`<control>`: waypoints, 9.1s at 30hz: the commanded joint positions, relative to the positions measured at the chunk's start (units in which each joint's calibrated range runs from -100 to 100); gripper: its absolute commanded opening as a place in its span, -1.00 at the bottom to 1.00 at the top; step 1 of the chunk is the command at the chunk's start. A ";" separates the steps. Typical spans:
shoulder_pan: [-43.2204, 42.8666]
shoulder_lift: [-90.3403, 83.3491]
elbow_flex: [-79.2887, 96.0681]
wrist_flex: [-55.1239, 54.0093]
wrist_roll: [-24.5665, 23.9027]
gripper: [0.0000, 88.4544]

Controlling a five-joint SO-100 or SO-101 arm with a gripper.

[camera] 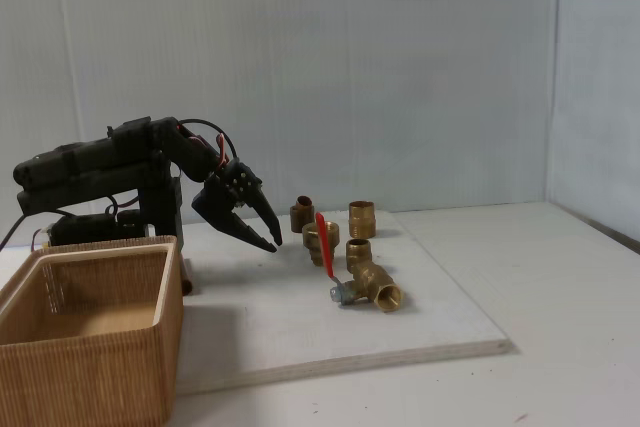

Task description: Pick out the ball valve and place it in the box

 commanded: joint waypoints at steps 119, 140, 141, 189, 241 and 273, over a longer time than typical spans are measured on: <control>-0.55 6.62 -37.09 -9.78 0.03 -0.98; -8.67 77.66 -97.92 39.55 -4.21 -0.98; -8.52 78.76 -97.83 39.55 -4.16 -0.98; -0.48 81.22 -55.32 5.97 2.00 0.08; -0.18 80.80 -56.13 -1.95 2.00 -0.74; -4.76 81.05 -51.35 -1.86 1.17 -0.20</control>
